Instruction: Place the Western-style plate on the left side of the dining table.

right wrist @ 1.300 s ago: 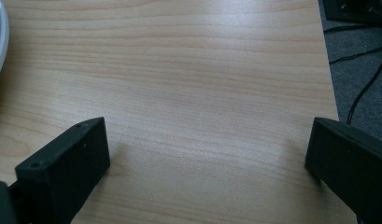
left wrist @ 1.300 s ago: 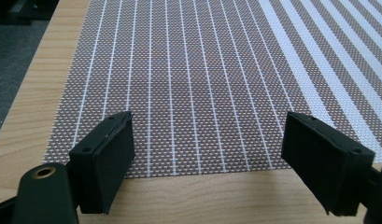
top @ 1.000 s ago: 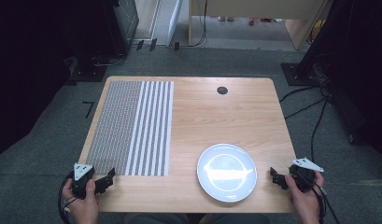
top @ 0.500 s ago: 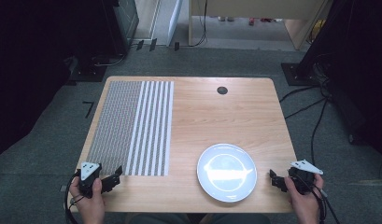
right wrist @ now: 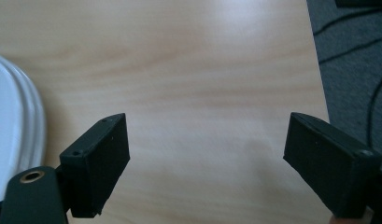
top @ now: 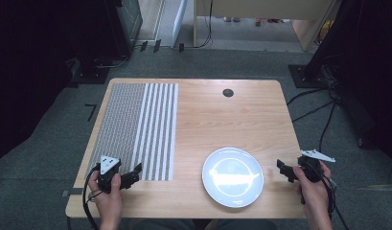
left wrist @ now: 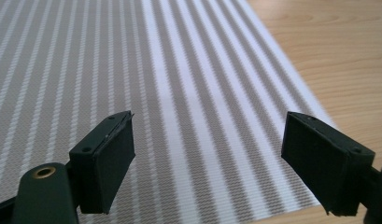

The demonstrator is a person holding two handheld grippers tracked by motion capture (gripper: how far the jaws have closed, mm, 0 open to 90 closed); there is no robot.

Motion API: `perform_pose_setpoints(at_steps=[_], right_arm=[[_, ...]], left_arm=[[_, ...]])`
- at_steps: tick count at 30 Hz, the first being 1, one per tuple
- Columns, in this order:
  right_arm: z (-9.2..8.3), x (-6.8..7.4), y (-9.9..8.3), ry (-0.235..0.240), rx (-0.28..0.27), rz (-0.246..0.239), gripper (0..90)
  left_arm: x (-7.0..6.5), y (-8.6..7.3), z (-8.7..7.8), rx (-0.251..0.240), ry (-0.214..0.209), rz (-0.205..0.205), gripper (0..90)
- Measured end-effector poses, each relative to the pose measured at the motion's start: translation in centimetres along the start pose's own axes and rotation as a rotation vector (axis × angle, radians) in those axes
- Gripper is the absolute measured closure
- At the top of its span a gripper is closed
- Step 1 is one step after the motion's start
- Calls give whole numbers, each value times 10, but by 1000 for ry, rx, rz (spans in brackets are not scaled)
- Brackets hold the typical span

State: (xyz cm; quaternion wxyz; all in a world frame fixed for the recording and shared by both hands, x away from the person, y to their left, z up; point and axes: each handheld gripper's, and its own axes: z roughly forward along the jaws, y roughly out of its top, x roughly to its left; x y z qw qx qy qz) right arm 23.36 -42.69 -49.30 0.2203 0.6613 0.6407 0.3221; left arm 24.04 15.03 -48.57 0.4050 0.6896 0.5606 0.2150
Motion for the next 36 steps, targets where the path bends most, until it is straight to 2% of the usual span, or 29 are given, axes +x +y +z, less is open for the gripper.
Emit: perform_pose_setpoints(at_steps=[4,7,11,15,19,30,34,36], right_arm=[[1,8,-1,5,-60,26,153],[3,14,-7,-6,-61,-11,152],[1,16,-12,-4,-79,-4,157],[-3,14,-14,21,-101,4,163],[-2,15,-16,28,-97,-3,163],[-5,28,-17,83,-111,-9,190],[-6,34,-16,105,-124,1,219],[-6,37,-16,116,-125,7,231]], left_arm=[[-20,9,8,-13,-29,-13,173],[-38,10,17,-21,-71,-33,173],[-60,6,31,8,-106,20,173],[-68,-1,37,30,-122,37,173],[-75,-3,40,41,-147,48,173],[-101,-8,43,66,-244,85,173],[-113,-11,45,79,-275,113,173],[-118,-12,46,86,-272,124,173]])
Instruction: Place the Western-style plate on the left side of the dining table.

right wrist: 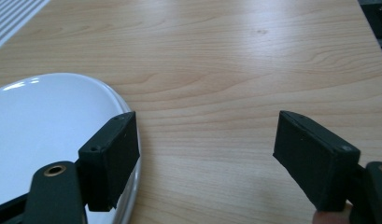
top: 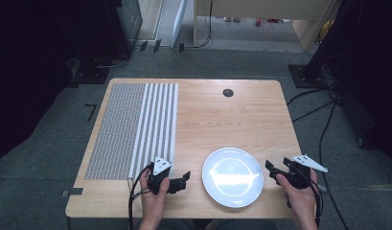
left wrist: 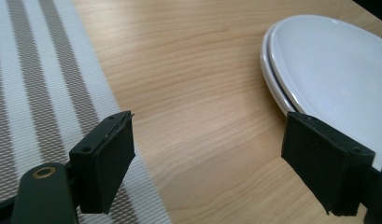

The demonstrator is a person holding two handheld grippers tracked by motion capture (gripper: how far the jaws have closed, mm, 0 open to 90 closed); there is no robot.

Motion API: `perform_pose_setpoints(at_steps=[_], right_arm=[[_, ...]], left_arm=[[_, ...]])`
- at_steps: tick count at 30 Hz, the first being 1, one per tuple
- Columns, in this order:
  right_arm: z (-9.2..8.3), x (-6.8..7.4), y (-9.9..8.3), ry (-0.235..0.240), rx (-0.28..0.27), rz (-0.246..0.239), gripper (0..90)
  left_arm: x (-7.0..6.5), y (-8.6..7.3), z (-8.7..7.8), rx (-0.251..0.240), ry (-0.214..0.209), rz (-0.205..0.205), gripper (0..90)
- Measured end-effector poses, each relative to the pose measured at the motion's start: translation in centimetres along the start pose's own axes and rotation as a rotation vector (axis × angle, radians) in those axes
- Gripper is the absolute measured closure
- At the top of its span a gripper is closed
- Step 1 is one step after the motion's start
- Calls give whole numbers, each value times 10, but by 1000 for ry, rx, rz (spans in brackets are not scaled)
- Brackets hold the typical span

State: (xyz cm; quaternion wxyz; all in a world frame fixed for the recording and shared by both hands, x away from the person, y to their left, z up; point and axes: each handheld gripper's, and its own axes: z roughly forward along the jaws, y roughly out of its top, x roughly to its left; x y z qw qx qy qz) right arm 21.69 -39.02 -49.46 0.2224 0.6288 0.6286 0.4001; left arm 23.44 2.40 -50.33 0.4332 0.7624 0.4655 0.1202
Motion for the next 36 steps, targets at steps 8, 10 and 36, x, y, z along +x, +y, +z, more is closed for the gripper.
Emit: perform_pose_setpoints(at_steps=[8,10,36], right_arm=[[-1,7,1,26,25,27,354],[-2,10,1,42,28,34,369],[-4,13,-6,154,19,57,748]], left_arm=[[-17,-2,6,20,-73,22,173],[-21,-3,8,26,-87,28,173],[-40,-3,13,40,-227,33,392]])
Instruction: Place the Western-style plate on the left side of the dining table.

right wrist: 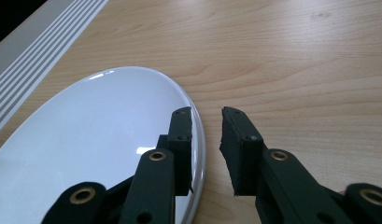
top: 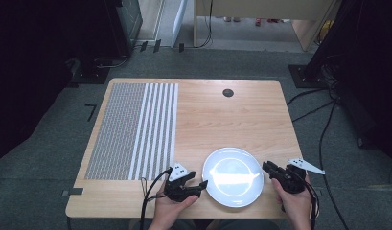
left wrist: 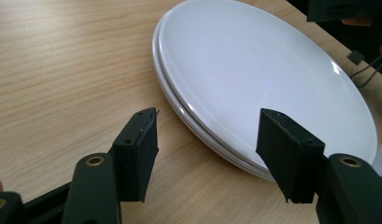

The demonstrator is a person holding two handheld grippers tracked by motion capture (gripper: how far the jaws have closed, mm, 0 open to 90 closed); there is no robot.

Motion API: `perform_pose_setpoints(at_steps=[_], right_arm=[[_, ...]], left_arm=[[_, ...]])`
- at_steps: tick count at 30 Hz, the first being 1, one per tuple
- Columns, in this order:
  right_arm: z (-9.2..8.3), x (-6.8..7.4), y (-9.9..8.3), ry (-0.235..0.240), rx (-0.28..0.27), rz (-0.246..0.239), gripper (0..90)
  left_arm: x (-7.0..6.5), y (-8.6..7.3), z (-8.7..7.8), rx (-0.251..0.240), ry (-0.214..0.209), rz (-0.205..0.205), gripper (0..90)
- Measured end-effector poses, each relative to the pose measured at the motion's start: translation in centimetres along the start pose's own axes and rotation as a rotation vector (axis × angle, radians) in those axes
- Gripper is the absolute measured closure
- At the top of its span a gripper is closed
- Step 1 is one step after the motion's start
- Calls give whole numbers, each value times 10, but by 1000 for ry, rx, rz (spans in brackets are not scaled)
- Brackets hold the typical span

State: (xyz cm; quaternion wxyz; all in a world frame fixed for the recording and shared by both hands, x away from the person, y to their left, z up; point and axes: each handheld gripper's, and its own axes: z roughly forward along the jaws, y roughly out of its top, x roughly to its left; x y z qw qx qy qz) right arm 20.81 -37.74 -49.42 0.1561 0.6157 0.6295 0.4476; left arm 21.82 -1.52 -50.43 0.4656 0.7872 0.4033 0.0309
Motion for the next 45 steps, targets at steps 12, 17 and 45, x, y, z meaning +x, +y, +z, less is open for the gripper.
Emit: perform_pose_setpoints(at_steps=[12,17,45], right_arm=[[11,0,-4,74,81,23,768],[10,-1,-5,73,85,49,796],[11,3,-7,81,77,58,837]], left_arm=[[-8,-3,10,57,-65,12,415],[-9,-3,10,62,-54,16,417],[-6,-2,10,67,-72,-27,424]])
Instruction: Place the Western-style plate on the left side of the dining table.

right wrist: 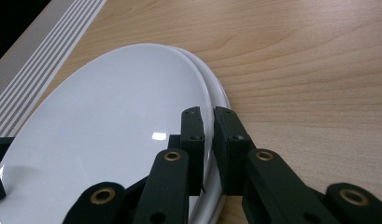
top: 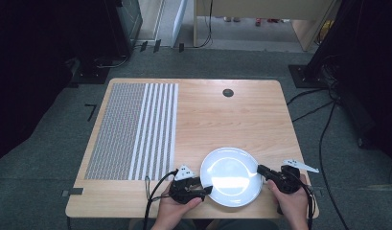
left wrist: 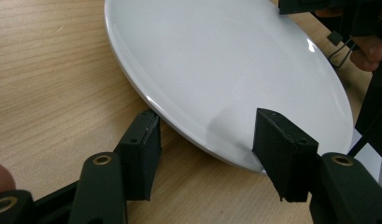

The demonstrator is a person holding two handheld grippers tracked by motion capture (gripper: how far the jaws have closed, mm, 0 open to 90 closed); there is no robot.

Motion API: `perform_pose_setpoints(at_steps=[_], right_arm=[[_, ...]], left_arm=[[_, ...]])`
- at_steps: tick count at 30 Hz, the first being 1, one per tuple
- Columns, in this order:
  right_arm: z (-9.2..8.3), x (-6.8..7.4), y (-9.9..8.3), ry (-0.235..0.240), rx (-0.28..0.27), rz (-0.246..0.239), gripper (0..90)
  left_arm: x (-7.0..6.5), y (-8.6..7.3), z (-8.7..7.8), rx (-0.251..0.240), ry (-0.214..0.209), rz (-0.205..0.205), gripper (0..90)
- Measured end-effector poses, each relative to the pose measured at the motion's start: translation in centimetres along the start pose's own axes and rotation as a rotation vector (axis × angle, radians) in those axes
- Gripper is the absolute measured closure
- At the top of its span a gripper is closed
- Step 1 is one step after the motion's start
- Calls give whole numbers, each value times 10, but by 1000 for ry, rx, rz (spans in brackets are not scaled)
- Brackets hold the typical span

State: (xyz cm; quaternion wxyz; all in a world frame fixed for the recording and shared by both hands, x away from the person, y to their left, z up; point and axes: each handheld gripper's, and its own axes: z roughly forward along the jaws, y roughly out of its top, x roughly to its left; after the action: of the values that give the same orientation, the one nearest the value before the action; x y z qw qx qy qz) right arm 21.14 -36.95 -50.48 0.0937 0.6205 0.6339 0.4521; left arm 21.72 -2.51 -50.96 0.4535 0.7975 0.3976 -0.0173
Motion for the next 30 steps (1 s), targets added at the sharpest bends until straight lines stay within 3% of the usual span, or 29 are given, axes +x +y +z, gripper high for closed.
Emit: perform_pose_setpoints(at_steps=[8,19,30], right_arm=[[1,1,-1,6,-1,-9,832],[4,5,-1,22,-4,-33,832],[6,2,-2,62,-10,-1,829]], left_arm=[[5,1,-4,-21,-6,-38,457],[5,0,-8,-22,5,-42,466],[7,0,-11,-24,6,-39,470]])
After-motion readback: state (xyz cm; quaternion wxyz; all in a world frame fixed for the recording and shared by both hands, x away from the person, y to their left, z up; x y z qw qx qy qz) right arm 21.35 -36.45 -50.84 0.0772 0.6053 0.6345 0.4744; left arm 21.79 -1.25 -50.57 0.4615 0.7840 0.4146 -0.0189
